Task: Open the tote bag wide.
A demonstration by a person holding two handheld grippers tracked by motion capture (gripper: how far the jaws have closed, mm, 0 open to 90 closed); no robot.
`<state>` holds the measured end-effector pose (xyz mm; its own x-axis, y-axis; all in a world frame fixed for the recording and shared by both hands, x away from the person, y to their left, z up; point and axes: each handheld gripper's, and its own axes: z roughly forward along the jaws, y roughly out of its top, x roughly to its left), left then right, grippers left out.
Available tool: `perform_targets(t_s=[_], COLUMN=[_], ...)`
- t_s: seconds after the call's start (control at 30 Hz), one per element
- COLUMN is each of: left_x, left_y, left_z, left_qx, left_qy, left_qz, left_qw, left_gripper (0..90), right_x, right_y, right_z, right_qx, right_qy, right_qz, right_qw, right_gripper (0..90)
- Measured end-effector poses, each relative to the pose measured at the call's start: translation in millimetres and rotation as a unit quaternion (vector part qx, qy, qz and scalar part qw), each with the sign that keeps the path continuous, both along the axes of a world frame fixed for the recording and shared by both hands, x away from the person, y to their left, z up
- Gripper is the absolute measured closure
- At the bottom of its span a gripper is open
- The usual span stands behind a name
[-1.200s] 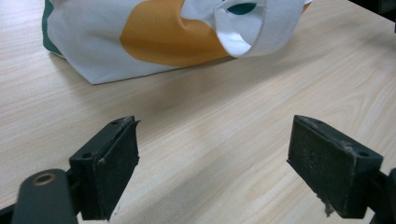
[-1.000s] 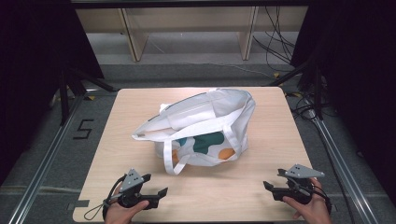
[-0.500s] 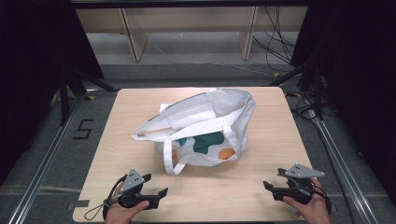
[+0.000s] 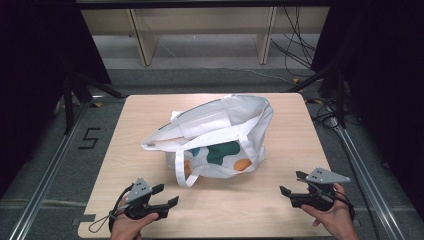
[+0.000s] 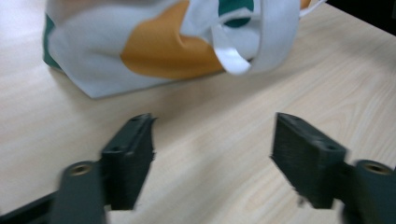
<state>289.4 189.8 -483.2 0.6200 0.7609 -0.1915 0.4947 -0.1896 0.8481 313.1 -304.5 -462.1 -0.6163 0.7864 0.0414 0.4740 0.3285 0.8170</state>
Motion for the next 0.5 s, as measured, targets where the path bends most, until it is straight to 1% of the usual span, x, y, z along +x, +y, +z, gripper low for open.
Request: perform_targets(t_s=[0.03, 0.07, 0.1, 0.13, 0.17, 0.2, 0.23, 0.27, 0.3, 0.33, 0.37, 0.4, 0.43, 0.47, 0.5], left_x=[1.7, 2.7, 5.2, 6.5, 9.6, 12.2, 15.5, 18.3, 22.6, 26.1, 28.0, 31.1, 34.2, 37.2, 39.9], left_y=[1.8, 2.7, 4.8, 5.8, 7.6, 8.5, 10.8, 12.3, 13.5, 14.4, 15.1, 16.1, 17.2, 18.3, 19.1], left_z=[2.9, 5.4, 9.6, 12.1, 15.9, 18.8, 22.6, 24.8, 29.3, 32.3, 35.7, 40.3, 47.1, 51.5, 57.5], left_qx=[0.003, 0.004, 0.007, 0.007, 0.005, 0.004, 0.018, 0.019, 0.017, 0.012, 0.013, 0.01, 0.015, 0.018, 0.014], left_qy=[-0.001, 0.001, 0.002, 0.001, -0.003, -0.007, -0.012, -0.016, -0.013, -0.013, -0.012, -0.011, -0.015, -0.021, -0.023], left_qz=[-0.005, -0.004, -0.005, -0.003, 0.0, 0.002, -0.009, -0.016, -0.018, -0.019, -0.019, -0.023, -0.02, -0.027, -0.024], left_qw=[1.0, 1.0, 1.0, 1.0, 1.0, 1.0, 0.9997, 0.9996, 0.9996, 0.9997, 0.9997, 0.9996, 0.9996, 0.9993, 0.9994], left_gripper=[36.5, 43.8, 48.3, 56.8, 62.4, 68.2, 75.4, 80.6, 85.6, 88.4, 89.2, 89.3, 89.3, 89.3, 89.3], right_x=[2.2, 3.6, 6.3, 10.9, 13.7, 20.1, 25.6, 28.7, 31.5, 36.6, 40.4, 44.1, 47.3, 51.2, 53.6], right_y=[0.6, 3.0, 5.1, 6.8, 8.1, 10.7, 12.6, 14.4, 16.4, 20.2, 22.4, 22.8, 25.2, 28.1, 29.4], right_z=[4.7, 9.3, 12.1, 18.9, 22.9, 29.1, 34.2, 40.3, 44.1, 51.9, 56.8, 61.4, 67.2, 74.3, 79.5], right_qx=[-0.007, -0.001, 0.006, 0.005, 0.004, 0.006, 0.006, 0.005, 0.005, 0.003, 0.004, -0.004, -0.002, -0.001, -0.005], right_qy=[-0.004, 0.0, -0.004, -0.008, -0.011, -0.025, -0.036, -0.032, -0.035, -0.038, -0.047, -0.051, -0.05, -0.056, -0.056], right_qz=[0.003, 0.005, 0.008, 0.012, 0.015, 0.027, 0.038, 0.042, 0.049, 0.056, 0.06, 0.067, 0.07, 0.071, 0.076], right_qw=[1.0, 1.0, 0.9999, 0.9999, 0.9998, 0.9993, 0.9986, 0.9986, 0.9982, 0.9977, 0.9971, 0.9965, 0.9963, 0.9959, 0.9955], right_gripper=[27.9, 32.1, 35.6, 43.2, 48.6, 55.1, 59.5, 66.7, 70.7, 77.9, 82.0, 84.3, 87.1, 89.2, 90.0])
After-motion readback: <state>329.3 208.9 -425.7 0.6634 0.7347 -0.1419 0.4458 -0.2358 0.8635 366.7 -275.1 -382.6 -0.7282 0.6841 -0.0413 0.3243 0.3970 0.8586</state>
